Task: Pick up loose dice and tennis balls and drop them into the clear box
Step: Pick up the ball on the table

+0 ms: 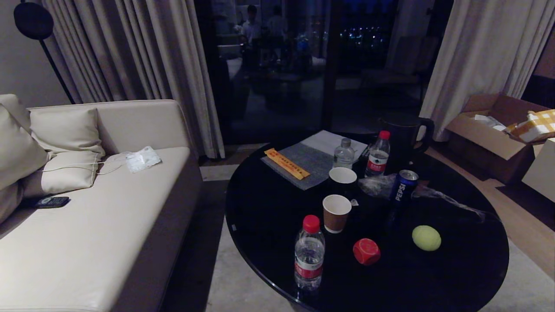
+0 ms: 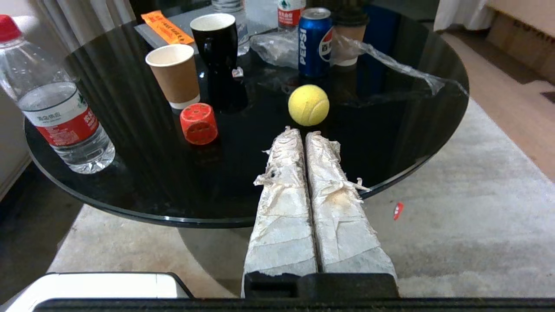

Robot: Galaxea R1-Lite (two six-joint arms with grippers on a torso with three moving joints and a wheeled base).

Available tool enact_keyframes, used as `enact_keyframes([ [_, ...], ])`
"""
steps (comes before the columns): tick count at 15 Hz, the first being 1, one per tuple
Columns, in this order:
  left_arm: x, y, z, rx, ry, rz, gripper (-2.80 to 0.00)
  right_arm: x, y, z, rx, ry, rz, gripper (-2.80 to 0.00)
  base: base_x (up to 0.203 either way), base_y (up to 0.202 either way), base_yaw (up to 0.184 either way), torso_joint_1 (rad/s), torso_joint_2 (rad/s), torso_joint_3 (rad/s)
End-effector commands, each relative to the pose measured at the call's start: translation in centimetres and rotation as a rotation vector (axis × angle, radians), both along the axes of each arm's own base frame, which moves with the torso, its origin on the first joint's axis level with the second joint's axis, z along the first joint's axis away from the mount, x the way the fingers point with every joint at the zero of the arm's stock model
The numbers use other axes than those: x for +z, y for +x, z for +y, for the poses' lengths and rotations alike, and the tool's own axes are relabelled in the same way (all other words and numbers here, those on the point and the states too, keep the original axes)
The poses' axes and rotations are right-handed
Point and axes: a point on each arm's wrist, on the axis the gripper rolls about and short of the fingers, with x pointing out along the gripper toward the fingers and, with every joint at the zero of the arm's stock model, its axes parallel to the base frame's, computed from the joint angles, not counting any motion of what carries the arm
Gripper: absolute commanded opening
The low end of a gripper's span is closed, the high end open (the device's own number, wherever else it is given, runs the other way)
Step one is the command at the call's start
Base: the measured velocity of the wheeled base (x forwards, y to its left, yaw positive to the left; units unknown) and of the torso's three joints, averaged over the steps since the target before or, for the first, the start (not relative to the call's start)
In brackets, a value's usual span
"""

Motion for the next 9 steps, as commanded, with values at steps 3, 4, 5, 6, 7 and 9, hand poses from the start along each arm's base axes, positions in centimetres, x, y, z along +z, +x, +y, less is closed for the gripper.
enact_keyframes([
  [3, 0.01, 0.0, 0.0, 0.0, 0.0, 0.0, -2.8, 0.0, 0.01, 0.0, 0.002, -0.002, 0.002, -2.8, 0.0, 0.0, 0.0, 0.0, 0.0, 0.0],
  [4, 0.01, 0.0, 0.0, 0.0, 0.0, -0.001, -2.8, 0.0, 0.01, 0.0, 0.002, -0.002, 0.002, -2.8, 0.0, 0.0, 0.0, 0.0, 0.0, 0.0],
  [5, 0.01, 0.01, 0.0, 0.0, 0.0, 0.001, -2.8, 0.0, 0.01, 0.01, 0.003, -0.002, 0.002, -2.8, 0.0, 0.0, 0.0, 0.0, 0.0, 0.0],
  [6, 0.01, 0.0, 0.0, 0.0, 0.0, -0.001, -2.8, 0.0, 0.01, 0.01, 0.003, -0.002, 0.002, -2.8, 0.0, 0.0, 0.0, 0.0, 0.0, 0.0],
  [7, 0.01, 0.01, 0.0, 0.0, -0.001, 0.0, -2.8, 0.0, 0.01, 0.01, 0.003, -0.002, 0.002, -2.8, 0.0, 0.0, 0.0, 0.0, 0.0, 0.0],
  [9, 0.01, 0.0, 0.0, 0.0, -0.001, 0.0, -2.8, 0.0, 0.01, 0.01, 0.003, -0.002, 0.002, -2.8, 0.0, 0.0, 0.0, 0.002, 0.0, -0.067],
])
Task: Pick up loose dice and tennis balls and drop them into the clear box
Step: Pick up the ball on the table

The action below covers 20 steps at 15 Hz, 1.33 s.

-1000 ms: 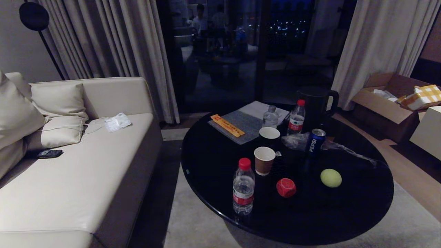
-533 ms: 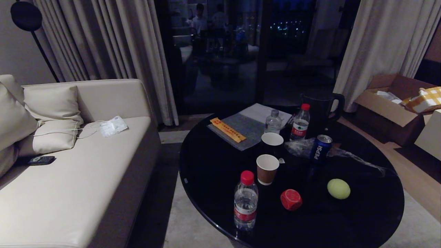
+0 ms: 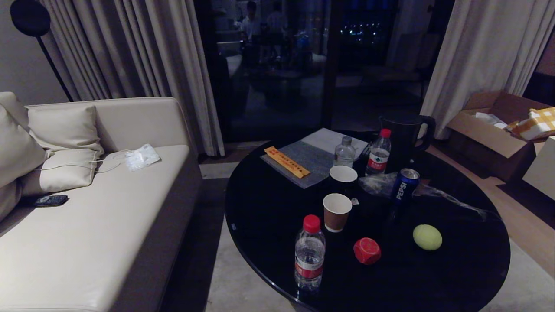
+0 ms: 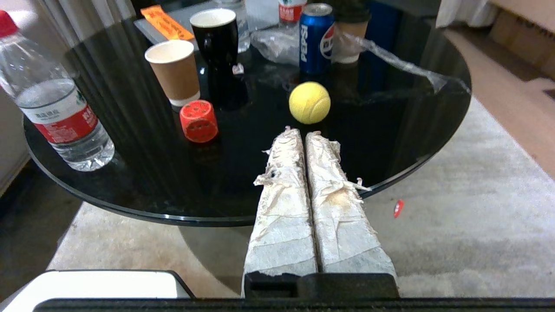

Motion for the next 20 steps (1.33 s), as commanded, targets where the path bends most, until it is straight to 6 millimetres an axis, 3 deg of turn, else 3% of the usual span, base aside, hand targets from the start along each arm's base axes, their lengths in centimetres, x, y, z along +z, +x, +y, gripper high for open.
enact_keyframes([
  [1, 0.01, 0.01, 0.0, 0.001, -0.001, 0.001, -2.8, -0.03, 0.02, 0.0, 0.0, 0.0, 0.003, -2.8, 0.0, 0.0, 0.0, 0.006, 0.0, -0.182],
  [15, 0.01, 0.01, 0.0, 0.001, -0.001, 0.0, -2.8, 0.0, 0.01, 0.0, 0.0, 0.0, 0.002, -2.8, 0.0, 0.0, 0.0, 0.004, 0.0, -0.193],
  [20, 0.0, 0.0, 0.0, 0.001, 0.005, 0.0, -2.8, -0.04, 0.02, 0.0, 0.0, 0.0, 0.004, -2.8, 0.0, 0.0, 0.0, 0.0, 0.0, -0.026],
])
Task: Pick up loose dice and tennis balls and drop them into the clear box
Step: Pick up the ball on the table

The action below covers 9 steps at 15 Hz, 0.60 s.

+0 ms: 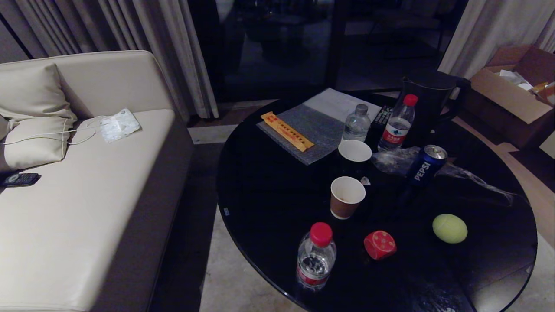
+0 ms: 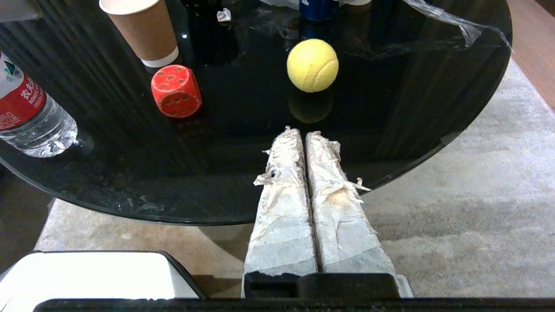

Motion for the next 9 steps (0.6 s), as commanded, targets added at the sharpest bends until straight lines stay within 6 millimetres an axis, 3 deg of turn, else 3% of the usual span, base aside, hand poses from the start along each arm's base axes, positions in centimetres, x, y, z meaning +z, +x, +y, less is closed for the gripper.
enact_keyframes([
  [1, 0.0, 0.0, 0.0, 0.001, -0.002, -0.001, -2.8, 0.01, 0.0, 0.0, 0.0, 0.0, 0.001, -2.8, 0.0, 0.0, 0.0, 0.0, 0.0, 0.0],
  [9, -0.1, 0.02, -0.03, -0.012, 0.086, 0.015, -2.8, 0.01, 0.0, 0.0, 0.0, -0.001, 0.001, -2.8, 0.0, 0.0, 0.0, 0.0, 0.0, 0.0],
])
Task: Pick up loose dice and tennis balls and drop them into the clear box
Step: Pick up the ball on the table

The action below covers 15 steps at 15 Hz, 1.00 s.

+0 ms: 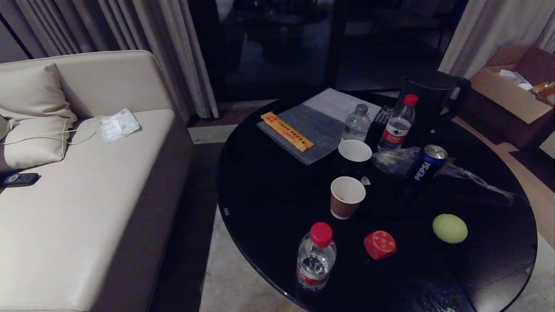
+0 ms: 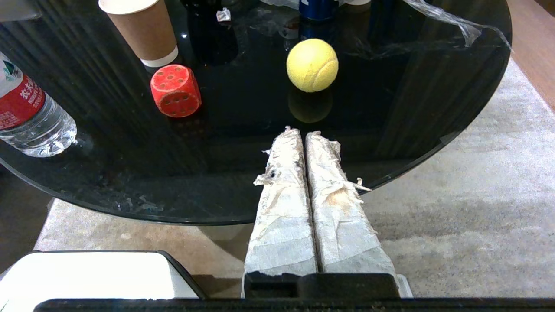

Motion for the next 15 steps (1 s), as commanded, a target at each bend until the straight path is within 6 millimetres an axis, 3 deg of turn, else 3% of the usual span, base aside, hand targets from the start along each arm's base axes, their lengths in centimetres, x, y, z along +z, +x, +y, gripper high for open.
enact_keyframes([
  [1, 0.0, 0.01, 0.0, -0.001, 0.007, 0.002, -2.8, 0.01, 0.0, 0.0, 0.001, 0.0, 0.001, -2.8, 0.0, 0.0, 0.0, 0.0, 0.0, 0.0],
  [15, -0.01, 0.01, -0.06, -0.025, 0.036, 0.004, -2.8, 0.01, 0.0, 0.0, 0.001, 0.0, 0.001, -2.8, 0.0, 0.0, 0.0, 0.0, 0.0, 0.0],
])
